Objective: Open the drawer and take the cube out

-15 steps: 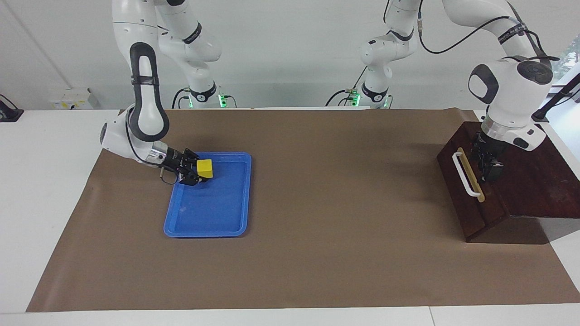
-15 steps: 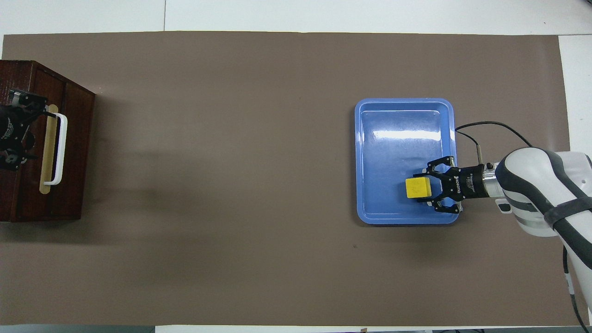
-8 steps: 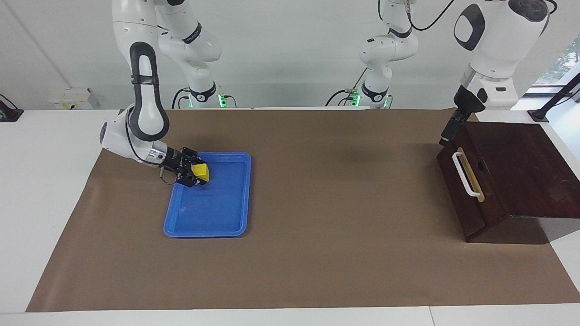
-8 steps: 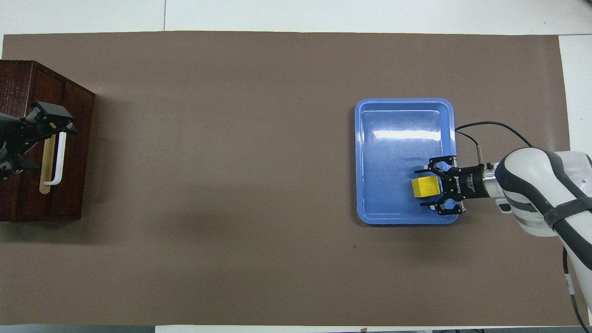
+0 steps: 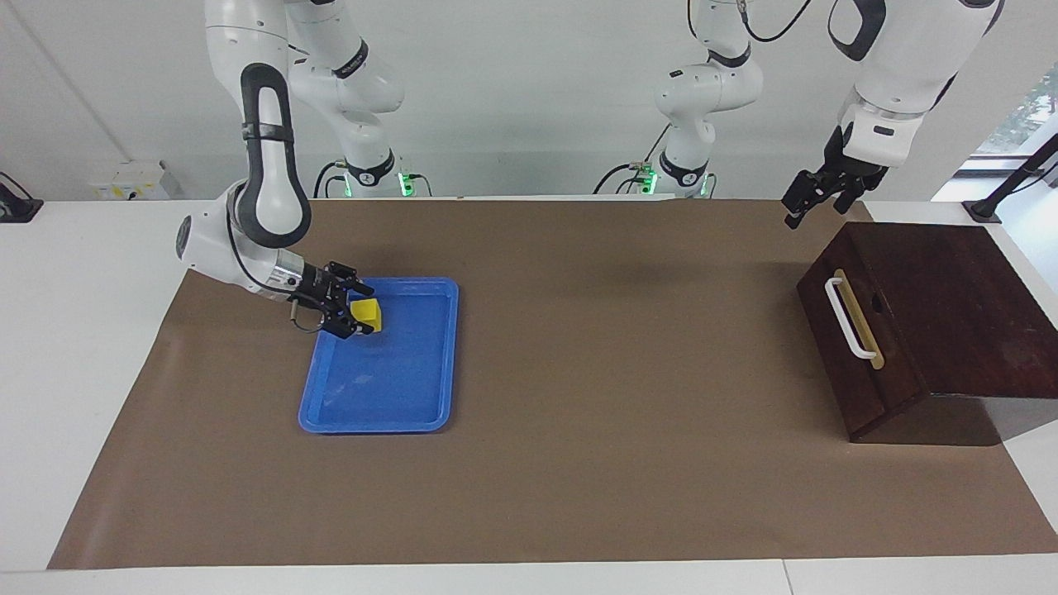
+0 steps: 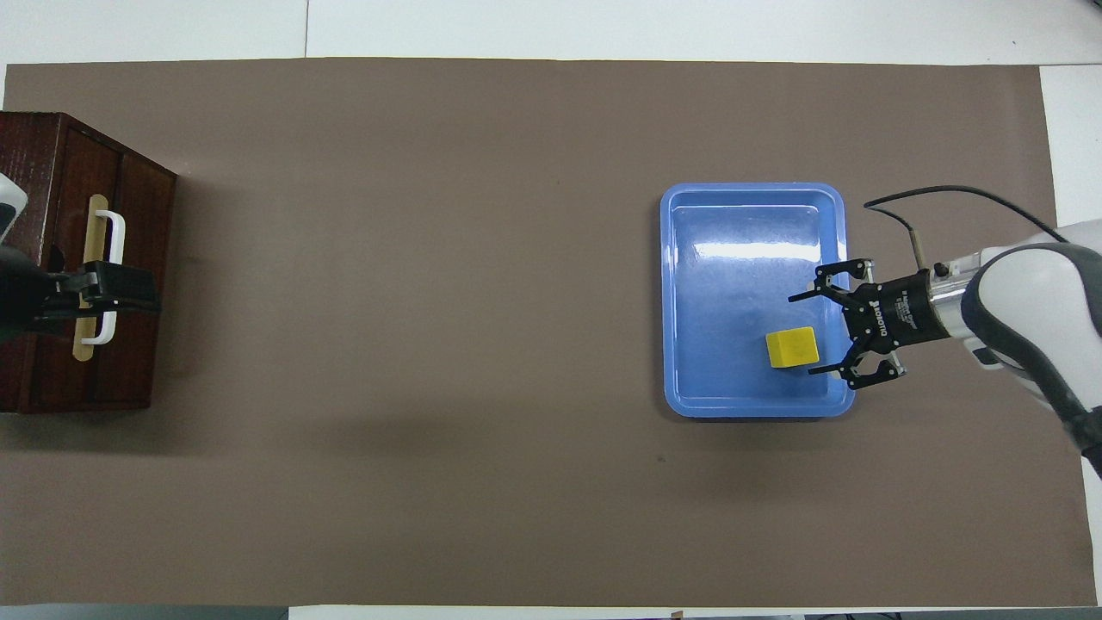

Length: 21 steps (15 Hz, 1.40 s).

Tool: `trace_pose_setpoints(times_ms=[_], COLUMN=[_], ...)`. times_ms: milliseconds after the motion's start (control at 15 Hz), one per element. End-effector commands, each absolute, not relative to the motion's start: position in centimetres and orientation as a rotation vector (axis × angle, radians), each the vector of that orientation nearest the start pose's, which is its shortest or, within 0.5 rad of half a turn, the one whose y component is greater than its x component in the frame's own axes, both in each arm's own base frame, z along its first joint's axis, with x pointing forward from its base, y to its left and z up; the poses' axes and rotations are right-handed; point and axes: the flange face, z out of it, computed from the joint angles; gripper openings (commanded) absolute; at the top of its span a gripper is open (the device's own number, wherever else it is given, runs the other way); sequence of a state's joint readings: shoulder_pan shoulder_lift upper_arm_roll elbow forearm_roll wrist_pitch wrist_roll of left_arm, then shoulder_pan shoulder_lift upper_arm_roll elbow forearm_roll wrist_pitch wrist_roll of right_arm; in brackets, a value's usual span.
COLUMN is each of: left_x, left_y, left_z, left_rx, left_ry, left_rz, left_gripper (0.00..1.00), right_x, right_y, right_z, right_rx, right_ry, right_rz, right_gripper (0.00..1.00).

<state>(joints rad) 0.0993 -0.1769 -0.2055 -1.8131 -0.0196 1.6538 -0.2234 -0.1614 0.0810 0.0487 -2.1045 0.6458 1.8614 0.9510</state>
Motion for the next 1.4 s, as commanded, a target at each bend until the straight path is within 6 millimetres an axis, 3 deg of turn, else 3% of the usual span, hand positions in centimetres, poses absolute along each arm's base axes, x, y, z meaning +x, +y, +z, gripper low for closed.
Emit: trace_pose_setpoints(times_ms=[0,67,133,267,400,533,867,1067,1267,1333], left_x=[49.5,50.6,52.2,54.5,54.4,53.0,52.9,53.0,52.9,52.9], left_y=[-7.4,-7.4,-7.4,-7.2,-7.3,-7.9,-7.5,-7.8,-7.9,-7.9], left_z=[61.3,61.5,61.7,61.7,59.8,58.9,58.9,58.9,58.9,58.8], left_rx=[-3.136,-3.142,-3.142,-3.154,-3.160,-3.152,-3.151,-3.152,-3.151,-3.151], left_ry=[-0.153,-0.148,-0.134,-0.122,-0.036,0.095,0.101,0.093,0.100,0.100], left_rz=[-0.026,0.015,0.083,0.105,0.124,0.118,0.130,0.114,0.121,0.125], left_gripper=[1.00,1.00,1.00,1.00,0.99,1.00,1.00,1.00,1.00,1.00], right_x=[54.7,55.9,56.2,56.4,56.6,56.7,56.6,55.6,54.5,54.0], right_y=[-1.6,-1.8,-1.7,-2.4,-3.1,-3.3,-3.2,-3.5,-2.5,-2.4], right_z=[44.3,49.9,52.7,55.5,57.3,59.0,63.1,65.4,65.0,63.7], right_rx=[-2.209,-2.408,-2.531,-2.671,-2.831,-2.969,-3.172,-3.168,-3.141,-3.139], right_ry=[1.577,1.438,1.299,1.097,0.818,0.540,-0.056,-0.121,-0.240,-0.231], right_rz=[0.638,0.512,0.427,0.294,0.178,0.090,0.001,0.033,0.104,0.137], right_gripper=[1.00,1.00,1.00,1.00,1.00,1.00,1.00,1.00,1.00,1.00])
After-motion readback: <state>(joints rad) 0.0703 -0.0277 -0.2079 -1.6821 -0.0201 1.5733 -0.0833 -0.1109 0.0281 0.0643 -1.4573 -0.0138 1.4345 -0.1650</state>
